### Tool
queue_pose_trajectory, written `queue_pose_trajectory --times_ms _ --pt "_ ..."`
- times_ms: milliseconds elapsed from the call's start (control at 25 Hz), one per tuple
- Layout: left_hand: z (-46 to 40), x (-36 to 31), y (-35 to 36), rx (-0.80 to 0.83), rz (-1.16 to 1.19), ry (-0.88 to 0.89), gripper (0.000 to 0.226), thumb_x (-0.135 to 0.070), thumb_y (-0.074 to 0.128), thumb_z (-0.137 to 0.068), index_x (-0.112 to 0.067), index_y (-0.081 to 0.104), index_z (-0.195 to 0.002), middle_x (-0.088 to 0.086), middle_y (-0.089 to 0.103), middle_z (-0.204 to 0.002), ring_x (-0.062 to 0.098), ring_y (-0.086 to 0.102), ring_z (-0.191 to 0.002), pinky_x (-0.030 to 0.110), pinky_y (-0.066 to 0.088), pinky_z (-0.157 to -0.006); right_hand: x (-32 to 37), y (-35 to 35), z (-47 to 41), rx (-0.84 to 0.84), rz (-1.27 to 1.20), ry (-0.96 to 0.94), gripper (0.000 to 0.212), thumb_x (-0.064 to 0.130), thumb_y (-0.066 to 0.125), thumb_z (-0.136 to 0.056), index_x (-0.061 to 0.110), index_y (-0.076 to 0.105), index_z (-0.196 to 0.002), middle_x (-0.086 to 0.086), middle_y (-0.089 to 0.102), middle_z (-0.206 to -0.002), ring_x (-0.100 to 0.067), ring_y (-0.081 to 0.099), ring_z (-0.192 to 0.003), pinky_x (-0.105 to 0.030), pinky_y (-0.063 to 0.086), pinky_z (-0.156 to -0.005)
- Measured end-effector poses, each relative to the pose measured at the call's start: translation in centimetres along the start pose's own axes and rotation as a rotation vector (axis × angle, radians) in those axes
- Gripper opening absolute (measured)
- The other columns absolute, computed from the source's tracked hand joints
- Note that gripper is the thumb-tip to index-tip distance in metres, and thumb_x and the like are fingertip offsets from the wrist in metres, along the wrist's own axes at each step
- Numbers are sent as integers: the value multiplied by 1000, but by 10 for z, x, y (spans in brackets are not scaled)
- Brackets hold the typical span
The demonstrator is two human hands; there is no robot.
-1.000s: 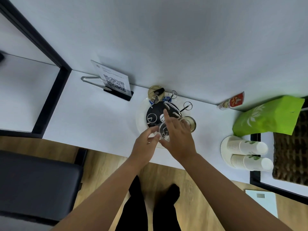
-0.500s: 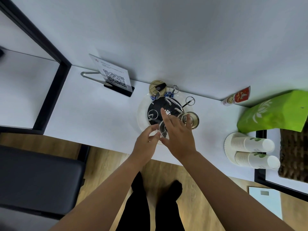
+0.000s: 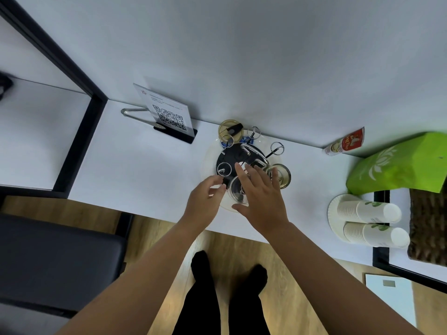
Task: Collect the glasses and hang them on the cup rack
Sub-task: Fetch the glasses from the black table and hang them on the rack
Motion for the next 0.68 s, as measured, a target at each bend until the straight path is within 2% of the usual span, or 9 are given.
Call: queue_pose_trajectory --times_ms 80,160,280,440,560,680 --pt "-6 -3 -11 -101 -36 67 27 -31 63 -102 -29 63 -130 -20 65 -118 -3 63 -105 10 49 -82 -1 -5 4 -22 -6 -12 113 48 91 -74 22 28 -164 -10 48 -158 -33 42 -147 -62 19 -124" --pt "-13 -7 -20 -138 -67 141 33 -32 66 -100 -28 63 -132 -16 66 -121 -1 63 -105 18 50 -86 -3 -11 9 -45 -18 -13 112 48 91 -72 21 32 -164 -9 50 -156 -33 43 -145 -62 22 -123" --pt "-23 -16 -26 -79 -174 245 41 -34 65 -100 -27 58 -140 -12 62 -134 4 60 -114 23 50 -93 -7 -21 16 -87 -84 12 105 51 90 -73 20 40 -160 -9 54 -151 -33 48 -141 -61 31 -121" --pt "-32 -25 -27 -2 -277 356 46 -31 64 -101 -27 55 -146 -11 58 -143 6 56 -126 29 48 -103 -17 -37 20 -248 -293 118 82 52 83 -80 19 55 -149 -8 59 -138 -28 52 -129 -47 46 -109" --pt "-33 -27 -27 42 -343 398 48 -31 63 -102 -26 53 -148 -9 56 -147 9 53 -131 32 47 -107 -20 -44 14 -254 -436 290 84 53 83 -80 24 51 -151 -5 54 -144 -24 46 -133 -47 47 -107" --pt "-32 -28 -25 63 -373 408 49 -29 63 -102 -24 52 -150 -6 56 -148 11 54 -132 34 47 -108 -20 -44 5 -178 -454 330 98 54 86 -77 26 40 -159 -6 46 -156 -26 38 -145 -50 43 -114"
Point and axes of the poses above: each hand's wrist, its own z-axis away from the middle knuckle, its own y-axis out of the palm, x = y × z, the point moved 1 cm from there along -z, towards the middle knuckle
